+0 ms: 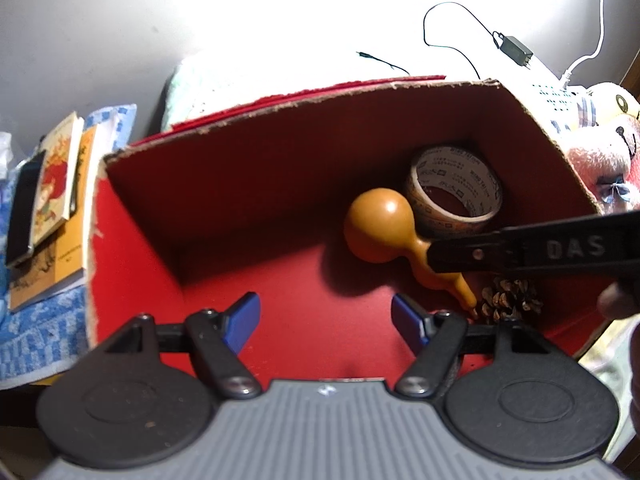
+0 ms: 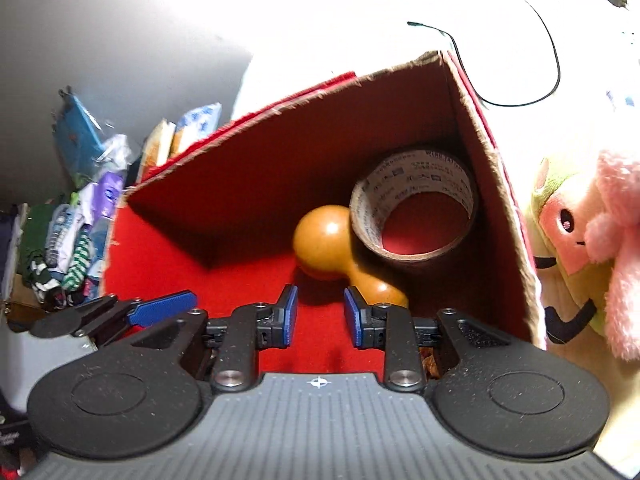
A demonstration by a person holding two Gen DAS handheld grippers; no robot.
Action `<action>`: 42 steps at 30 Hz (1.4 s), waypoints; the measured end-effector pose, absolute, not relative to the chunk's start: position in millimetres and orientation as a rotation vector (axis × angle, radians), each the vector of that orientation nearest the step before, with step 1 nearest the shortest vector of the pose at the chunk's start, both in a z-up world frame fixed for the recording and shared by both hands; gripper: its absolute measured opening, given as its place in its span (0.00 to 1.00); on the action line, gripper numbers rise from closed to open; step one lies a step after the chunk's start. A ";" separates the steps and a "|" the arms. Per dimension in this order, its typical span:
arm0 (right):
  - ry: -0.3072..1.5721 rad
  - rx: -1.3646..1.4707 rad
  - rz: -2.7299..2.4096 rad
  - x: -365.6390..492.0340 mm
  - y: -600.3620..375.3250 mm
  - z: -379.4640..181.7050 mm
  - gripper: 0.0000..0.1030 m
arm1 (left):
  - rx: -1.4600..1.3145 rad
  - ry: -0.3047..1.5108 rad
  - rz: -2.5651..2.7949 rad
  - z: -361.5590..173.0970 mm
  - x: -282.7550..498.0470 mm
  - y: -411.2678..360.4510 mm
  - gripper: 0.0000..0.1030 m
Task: Organize objects
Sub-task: 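Lower the gourd into the red box and open the right gripper, then move the right gripper out of the box toward the ribbon-tied fabric item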
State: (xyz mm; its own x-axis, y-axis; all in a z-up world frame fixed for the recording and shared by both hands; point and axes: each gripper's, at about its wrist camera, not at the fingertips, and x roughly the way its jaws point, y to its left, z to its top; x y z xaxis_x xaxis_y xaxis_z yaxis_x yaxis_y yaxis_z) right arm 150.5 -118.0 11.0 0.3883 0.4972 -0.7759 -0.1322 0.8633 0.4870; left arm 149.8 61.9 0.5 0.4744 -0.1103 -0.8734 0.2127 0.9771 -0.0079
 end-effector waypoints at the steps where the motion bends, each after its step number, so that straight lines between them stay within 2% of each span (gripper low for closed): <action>1: 1.087 0.371 0.421 146.4 -118.8 15.0 0.28 | 0.112 1.052 -0.193 3.1 147.5 61.5 0.72; 14: 0.864 0.365 0.535 89.2 -133.9 39.8 0.28 | 0.146 0.968 -0.103 39.3 99.4 52.7 0.74; 20: 0.826 0.374 0.602 71.3 -147.0 38.9 0.28 | 0.151 0.953 -0.043 49.4 73.5 47.6 0.76; 33: 0.846 0.437 0.717 38.4 -186.0 37.5 0.29 | 0.132 0.940 0.010 56.9 33.4 20.5 0.78; 42: 1.000 0.467 0.704 22.2 -206.3 -2.7 0.29 | 0.067 1.048 -0.105 25.4 4.7 -2.0 0.79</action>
